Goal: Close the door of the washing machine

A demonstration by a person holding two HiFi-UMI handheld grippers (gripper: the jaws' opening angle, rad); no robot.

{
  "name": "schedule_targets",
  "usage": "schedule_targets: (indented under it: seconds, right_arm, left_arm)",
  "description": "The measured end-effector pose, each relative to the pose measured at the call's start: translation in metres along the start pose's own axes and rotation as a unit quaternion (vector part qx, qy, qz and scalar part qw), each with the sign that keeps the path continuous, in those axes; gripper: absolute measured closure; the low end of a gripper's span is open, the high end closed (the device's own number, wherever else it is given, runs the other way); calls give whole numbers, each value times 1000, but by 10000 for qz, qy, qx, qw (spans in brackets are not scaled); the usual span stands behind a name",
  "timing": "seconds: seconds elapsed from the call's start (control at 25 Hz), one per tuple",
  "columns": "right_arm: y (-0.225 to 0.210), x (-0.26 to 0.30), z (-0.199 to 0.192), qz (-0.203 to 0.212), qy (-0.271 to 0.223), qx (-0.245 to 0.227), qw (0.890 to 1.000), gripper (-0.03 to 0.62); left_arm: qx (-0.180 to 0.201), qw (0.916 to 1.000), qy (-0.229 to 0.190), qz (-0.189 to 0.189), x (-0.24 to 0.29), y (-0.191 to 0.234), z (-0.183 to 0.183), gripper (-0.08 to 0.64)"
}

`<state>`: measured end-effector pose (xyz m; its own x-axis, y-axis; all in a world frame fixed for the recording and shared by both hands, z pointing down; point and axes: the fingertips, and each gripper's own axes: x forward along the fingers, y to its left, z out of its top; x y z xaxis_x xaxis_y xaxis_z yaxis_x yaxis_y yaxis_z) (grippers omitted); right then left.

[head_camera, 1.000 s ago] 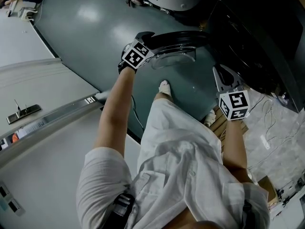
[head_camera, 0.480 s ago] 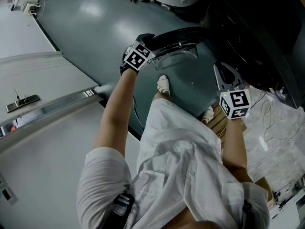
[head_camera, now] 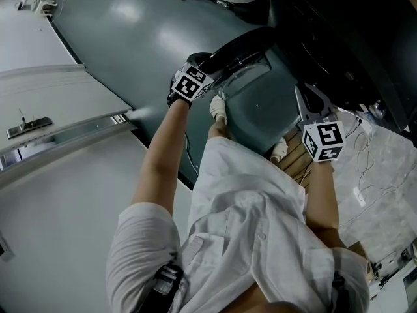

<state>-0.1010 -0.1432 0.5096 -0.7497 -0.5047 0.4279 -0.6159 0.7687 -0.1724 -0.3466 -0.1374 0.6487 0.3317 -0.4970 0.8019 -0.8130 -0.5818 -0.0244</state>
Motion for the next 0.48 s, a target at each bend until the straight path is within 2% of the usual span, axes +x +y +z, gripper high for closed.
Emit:
schedule_targets:
  seconds: [0.36, 0.48]
  right_arm:
    - [-9, -41, -13, 20, -65, 0, 10000, 558]
    - [-14, -54, -17, -13, -88, 7, 10000, 558]
  left_arm:
    - [-453, 9988, -159, -92, 3, -67, 7, 302]
    - [-496, 9984, -213, -141, 6, -89, 12, 302]
